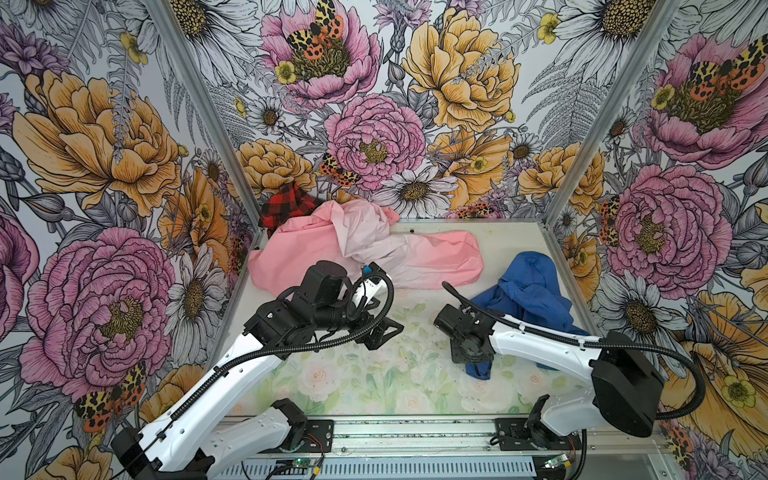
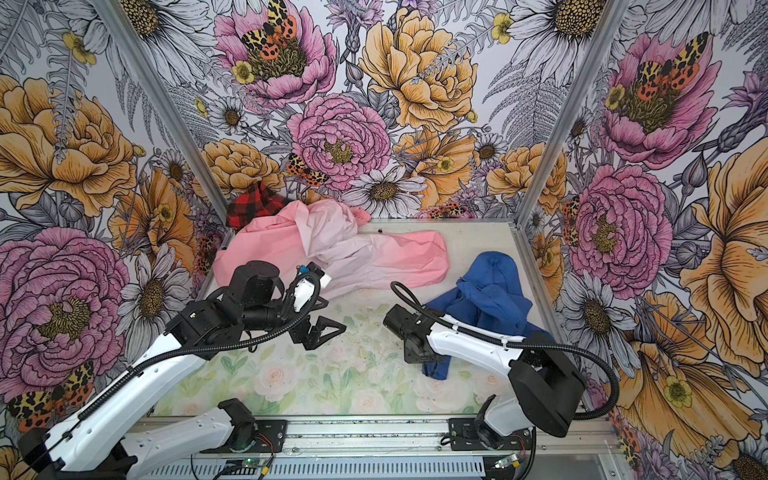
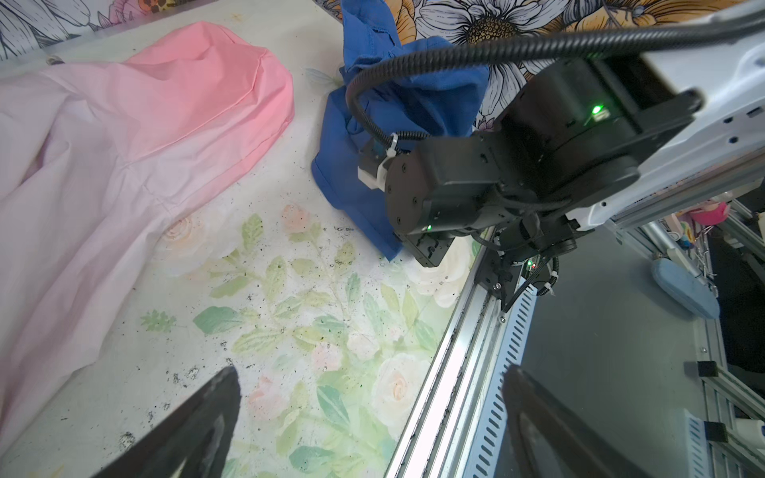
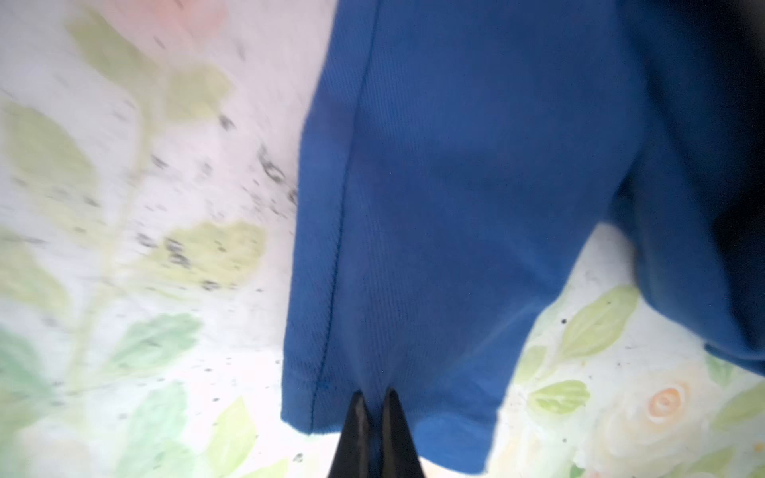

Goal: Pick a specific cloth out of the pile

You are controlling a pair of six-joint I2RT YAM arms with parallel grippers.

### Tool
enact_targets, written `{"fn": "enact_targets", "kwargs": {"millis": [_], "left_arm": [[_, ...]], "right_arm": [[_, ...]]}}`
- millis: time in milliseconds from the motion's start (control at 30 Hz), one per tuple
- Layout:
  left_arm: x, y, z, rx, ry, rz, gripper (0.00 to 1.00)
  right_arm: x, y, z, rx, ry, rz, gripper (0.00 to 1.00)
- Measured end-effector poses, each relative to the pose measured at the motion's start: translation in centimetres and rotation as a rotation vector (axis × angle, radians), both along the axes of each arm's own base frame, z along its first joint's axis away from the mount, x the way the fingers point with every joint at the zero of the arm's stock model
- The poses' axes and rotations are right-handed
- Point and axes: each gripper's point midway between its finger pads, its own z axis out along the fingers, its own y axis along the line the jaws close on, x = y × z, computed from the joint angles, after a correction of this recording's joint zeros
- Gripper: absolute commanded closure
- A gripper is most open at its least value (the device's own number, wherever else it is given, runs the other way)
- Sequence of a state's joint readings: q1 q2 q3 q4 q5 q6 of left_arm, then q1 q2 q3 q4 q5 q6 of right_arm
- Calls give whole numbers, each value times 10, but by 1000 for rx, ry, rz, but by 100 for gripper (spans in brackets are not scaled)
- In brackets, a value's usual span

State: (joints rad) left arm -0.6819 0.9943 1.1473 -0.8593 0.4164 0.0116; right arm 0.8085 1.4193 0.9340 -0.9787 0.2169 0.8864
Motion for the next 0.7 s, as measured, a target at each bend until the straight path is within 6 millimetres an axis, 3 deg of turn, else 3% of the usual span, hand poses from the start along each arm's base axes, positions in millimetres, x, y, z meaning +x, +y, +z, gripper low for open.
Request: {"fn": "enact_targets", "kwargs": {"millis": [133, 200, 267, 400, 567, 700], "left_arm": [[2, -1, 2, 2, -10, -6, 1], [4, -4, 1, 4, -10, -8, 1], [8, -7, -1, 5, -8, -10, 1], [10, -17, -6, 8, -4, -32, 1], [10, -28, -11, 13, 3, -58, 1], [13, -32, -13, 11, 3, -61, 1]], "right_arm": [[57, 7, 93, 148, -210, -13, 100], [81, -10, 136, 193, -313, -53, 100], [94, -41, 161, 187, -379, -112, 100], [93, -110, 176, 89, -411, -238, 100], [57, -182, 195, -9, -443, -401, 100], [24, -226, 176, -111, -355, -534, 100]]}}
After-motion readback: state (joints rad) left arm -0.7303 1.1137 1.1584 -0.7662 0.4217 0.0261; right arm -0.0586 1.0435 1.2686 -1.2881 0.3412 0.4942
